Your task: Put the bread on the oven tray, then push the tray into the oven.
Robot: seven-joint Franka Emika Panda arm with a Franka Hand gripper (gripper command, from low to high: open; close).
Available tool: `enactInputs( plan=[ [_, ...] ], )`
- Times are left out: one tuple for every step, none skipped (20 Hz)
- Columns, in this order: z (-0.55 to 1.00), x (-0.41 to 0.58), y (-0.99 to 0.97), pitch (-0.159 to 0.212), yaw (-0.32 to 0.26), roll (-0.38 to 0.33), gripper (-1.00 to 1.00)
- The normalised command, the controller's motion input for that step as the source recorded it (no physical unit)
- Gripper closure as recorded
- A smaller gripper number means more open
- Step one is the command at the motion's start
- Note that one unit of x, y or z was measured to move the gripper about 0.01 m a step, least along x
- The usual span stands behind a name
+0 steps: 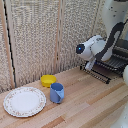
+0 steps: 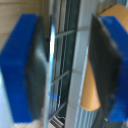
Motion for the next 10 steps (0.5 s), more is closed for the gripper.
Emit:
enactInputs(
  plan=[
    [0.20,-0.077,-0.37,0.077,0.102,0.171,1.00],
    [0.24,-0.063,-0.41,0.076,0.106,0.205,1.00],
    [0.26,-0.054,-0.44,0.086,0.110,0.221,1.00],
    [0.28,-0.040,-0.45,0.099,0.103,0.227,1.00],
    [0.29,0.000,-0.47,0.114,0.093,0.246,1.00],
    [0.32,0.000,-0.46,0.110,0.075,0.278,1.00],
    [0.33,0.000,-0.48,0.091,0.066,0.282,1.00],
    [0.37,0.000,-0.51,0.052,0.049,0.282,1.00],
    [0.43,0.000,-0.55,0.013,0.030,0.275,1.00],
    [0.46,0.000,-0.56,0.000,0.021,0.268,1.00]
  ],
)
